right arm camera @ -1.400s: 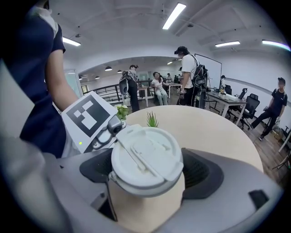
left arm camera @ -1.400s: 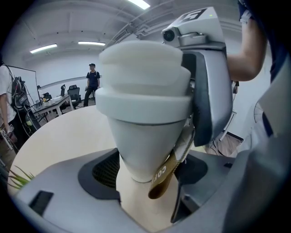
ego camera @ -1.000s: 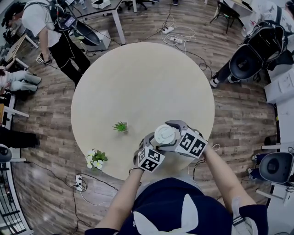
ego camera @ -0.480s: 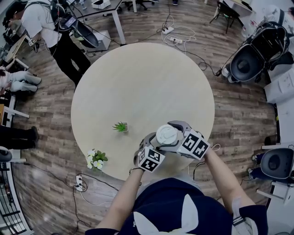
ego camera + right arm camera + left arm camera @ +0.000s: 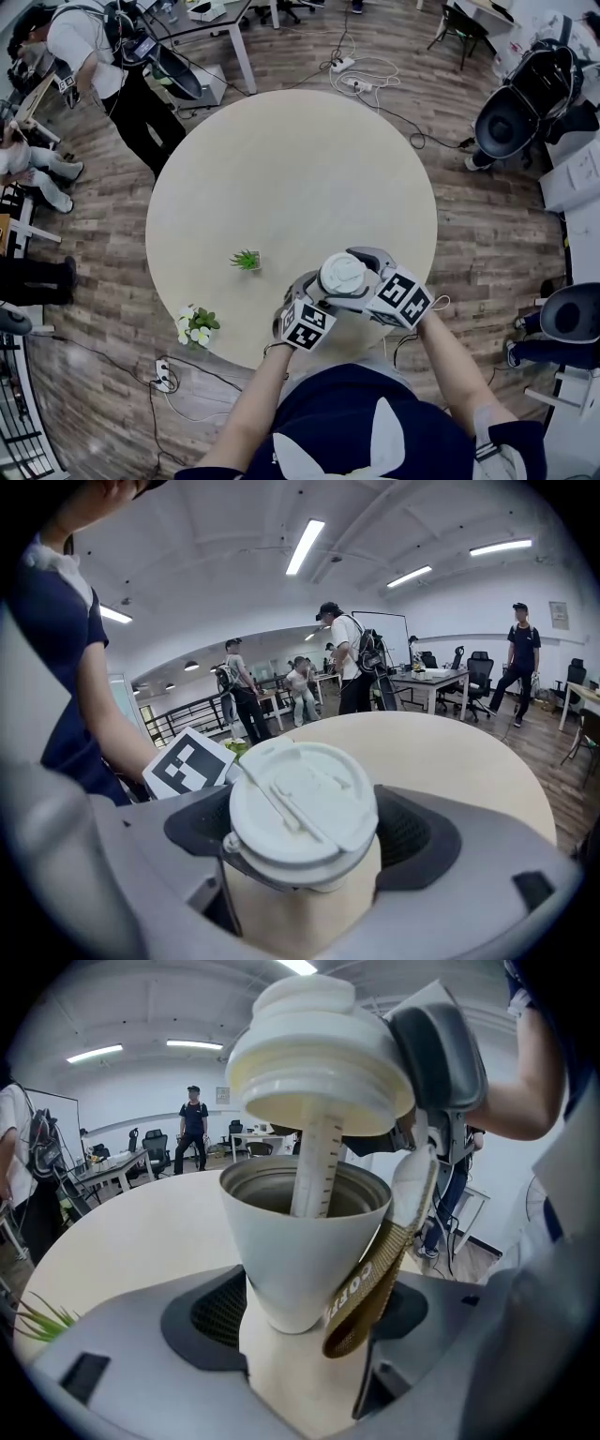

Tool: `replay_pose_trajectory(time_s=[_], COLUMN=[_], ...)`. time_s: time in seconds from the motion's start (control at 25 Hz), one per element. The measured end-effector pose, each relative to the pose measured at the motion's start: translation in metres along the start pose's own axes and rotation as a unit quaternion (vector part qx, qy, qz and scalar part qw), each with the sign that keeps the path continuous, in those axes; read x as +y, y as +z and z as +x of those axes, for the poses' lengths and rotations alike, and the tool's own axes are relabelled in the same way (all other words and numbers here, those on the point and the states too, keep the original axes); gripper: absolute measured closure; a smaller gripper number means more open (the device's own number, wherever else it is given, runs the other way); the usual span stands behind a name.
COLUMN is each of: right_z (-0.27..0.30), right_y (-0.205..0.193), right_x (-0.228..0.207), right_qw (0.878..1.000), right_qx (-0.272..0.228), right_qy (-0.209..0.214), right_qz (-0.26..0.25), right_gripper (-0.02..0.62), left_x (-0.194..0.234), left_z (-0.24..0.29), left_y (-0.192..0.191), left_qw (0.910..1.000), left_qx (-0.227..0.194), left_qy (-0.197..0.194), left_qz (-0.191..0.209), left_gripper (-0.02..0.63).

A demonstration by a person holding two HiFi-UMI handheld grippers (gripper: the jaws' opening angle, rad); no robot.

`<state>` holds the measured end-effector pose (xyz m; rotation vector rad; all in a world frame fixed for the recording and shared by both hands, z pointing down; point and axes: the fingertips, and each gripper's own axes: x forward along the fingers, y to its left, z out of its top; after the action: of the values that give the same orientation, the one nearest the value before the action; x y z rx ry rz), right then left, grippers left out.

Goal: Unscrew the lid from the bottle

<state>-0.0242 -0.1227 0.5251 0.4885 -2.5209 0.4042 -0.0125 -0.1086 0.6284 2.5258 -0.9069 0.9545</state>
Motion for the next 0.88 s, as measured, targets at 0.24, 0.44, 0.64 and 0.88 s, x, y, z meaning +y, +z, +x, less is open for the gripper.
replay_pose_trajectory(time_s=[0.24, 0.44, 0.64, 0.88], right_z=[-0.006, -0.01, -0.017, -0.026], right_y=[0.002, 0.003, 0.007, 0.015], right_x=[-0.005, -0.009, -0.012, -0.016], right_qw=[0.999, 0.996, 0.992, 0.99], right_qx=[-0.023, -0.044, -0.063, -0.078], right_qy=[-0.01, -0.015, -0.022, -0.031], right_qz=[0.039, 0.076, 0.104, 0.116], right_gripper=[0.139, 0.138, 0.14, 0.138], left_x=[0.0, 0.0, 0.0, 0.001], left_z=[-0.001, 0.0, -0.001, -0.001], left_y=[0.001, 0.001, 0.001, 0.002], left_qw=[1.0, 1.0, 1.0, 0.9999], left_qx=[0.001, 0.002, 0.005, 0.007], left_qy=[0.004, 0.005, 0.005, 0.007], left_qz=[-0.003, -0.004, -0.005, -0.006], left_gripper=[0.262, 0.262, 0.262, 0.262])
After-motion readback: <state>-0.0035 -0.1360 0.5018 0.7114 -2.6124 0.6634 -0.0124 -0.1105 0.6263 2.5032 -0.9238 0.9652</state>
